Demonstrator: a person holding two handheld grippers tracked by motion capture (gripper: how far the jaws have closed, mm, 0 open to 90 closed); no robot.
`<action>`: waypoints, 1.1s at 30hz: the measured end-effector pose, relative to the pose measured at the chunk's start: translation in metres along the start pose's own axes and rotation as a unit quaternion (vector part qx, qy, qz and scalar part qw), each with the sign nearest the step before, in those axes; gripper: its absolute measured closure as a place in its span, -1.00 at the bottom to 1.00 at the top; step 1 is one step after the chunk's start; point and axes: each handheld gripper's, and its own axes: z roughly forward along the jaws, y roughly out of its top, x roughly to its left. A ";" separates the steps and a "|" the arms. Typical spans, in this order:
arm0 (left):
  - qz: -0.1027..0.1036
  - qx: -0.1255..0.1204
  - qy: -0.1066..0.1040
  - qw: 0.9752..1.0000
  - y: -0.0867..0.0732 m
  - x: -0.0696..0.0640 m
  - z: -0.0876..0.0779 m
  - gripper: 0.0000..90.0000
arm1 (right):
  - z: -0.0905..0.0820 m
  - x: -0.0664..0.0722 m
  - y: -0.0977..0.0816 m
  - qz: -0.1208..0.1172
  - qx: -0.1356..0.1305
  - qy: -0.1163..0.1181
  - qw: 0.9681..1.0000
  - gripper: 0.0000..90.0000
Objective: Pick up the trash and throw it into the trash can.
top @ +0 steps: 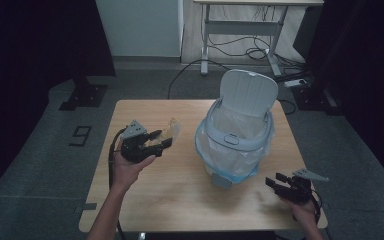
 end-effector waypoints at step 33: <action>0.029 -0.023 -0.019 0.999 0.049 -0.024 0.003 0.06 | 0.001 -0.002 -0.001 0.003 0.003 -0.002 1.000 -0.10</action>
